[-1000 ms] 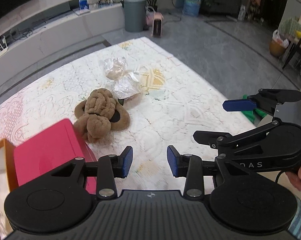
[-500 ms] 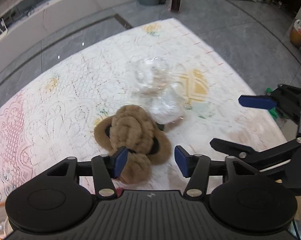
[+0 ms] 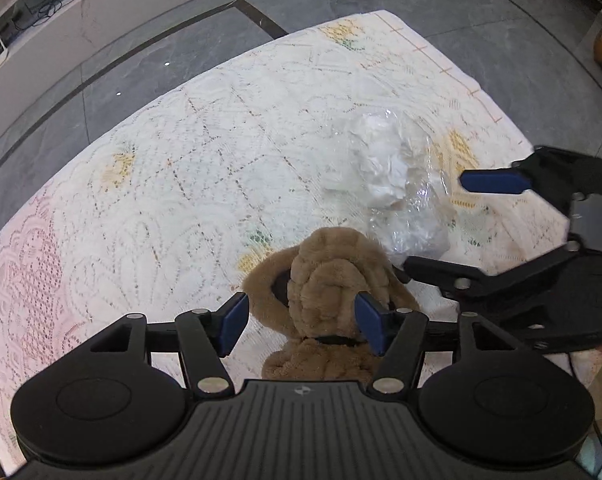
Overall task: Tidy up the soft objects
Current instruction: 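Close the left tool on the brown plush dog while the right tool grasps the clear plastic bag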
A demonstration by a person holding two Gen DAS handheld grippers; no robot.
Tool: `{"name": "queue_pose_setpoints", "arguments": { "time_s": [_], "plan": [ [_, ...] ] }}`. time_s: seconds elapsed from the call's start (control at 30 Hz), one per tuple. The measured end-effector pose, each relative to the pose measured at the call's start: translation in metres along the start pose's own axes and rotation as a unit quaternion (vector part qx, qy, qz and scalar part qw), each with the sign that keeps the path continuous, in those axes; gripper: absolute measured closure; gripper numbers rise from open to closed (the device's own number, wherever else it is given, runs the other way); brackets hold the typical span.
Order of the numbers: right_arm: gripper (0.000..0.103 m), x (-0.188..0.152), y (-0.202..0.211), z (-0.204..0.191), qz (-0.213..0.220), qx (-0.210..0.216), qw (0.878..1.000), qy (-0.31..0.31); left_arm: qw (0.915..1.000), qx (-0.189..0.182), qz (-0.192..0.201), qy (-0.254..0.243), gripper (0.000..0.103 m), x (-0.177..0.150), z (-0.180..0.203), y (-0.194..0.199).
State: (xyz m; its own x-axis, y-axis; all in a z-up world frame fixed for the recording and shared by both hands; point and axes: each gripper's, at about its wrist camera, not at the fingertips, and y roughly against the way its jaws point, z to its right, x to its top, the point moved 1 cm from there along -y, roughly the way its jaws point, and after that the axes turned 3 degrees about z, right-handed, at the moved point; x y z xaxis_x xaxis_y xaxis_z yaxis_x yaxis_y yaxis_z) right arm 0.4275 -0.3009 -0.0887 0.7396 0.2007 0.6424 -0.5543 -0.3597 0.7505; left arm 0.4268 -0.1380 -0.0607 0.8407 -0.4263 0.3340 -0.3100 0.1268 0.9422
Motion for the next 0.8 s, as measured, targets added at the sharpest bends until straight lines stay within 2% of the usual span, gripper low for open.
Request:
{"name": "queue_pose_setpoints", "arguments": {
  "time_s": [0.07, 0.13, 0.17, 0.23, 0.3, 0.33, 0.63, 0.8],
  "plan": [
    [0.020, 0.000, -0.008, -0.001, -0.003, -0.002, 1.000, 0.003, 1.0000, -0.009, 0.001, -0.004, 0.028, 0.000, 0.000, 0.001],
    [0.028, 0.000, -0.015, -0.002, -0.009, -0.001, 1.000, 0.004, 0.9998, -0.015, 0.000, -0.014, 0.028, 0.000, 0.004, -0.001],
    [0.036, -0.001, -0.018, -0.002, -0.012, -0.001, 1.000, 0.004, 0.9997, -0.017, -0.002, -0.019, 0.028, 0.000, 0.005, -0.002],
    [0.039, -0.004, -0.020, -0.001, -0.010, 0.002, 1.000, 0.001, 0.9994, -0.018, -0.008, -0.029, 0.026, 0.000, 0.009, -0.006],
    [0.050, -0.006, -0.016, -0.001, -0.007, 0.001, 1.000, 0.010, 0.9991, -0.015, -0.014, -0.037, 0.023, 0.000, 0.013, -0.011],
    [0.052, -0.007, -0.014, -0.002, -0.007, -0.002, 1.000, 0.014, 0.9989, -0.013, -0.019, -0.040, 0.023, 0.000, 0.014, -0.014],
    [0.055, -0.021, 0.025, -0.005, -0.029, -0.021, 0.998, 0.048, 0.9970, -0.012, -0.057, -0.050, 0.022, 0.001, 0.027, -0.047],
    [0.055, -0.032, 0.023, -0.006, -0.045, -0.021, 0.997, 0.052, 0.9964, -0.001, -0.072, -0.045, 0.021, 0.003, 0.031, -0.061]
  ]
}}
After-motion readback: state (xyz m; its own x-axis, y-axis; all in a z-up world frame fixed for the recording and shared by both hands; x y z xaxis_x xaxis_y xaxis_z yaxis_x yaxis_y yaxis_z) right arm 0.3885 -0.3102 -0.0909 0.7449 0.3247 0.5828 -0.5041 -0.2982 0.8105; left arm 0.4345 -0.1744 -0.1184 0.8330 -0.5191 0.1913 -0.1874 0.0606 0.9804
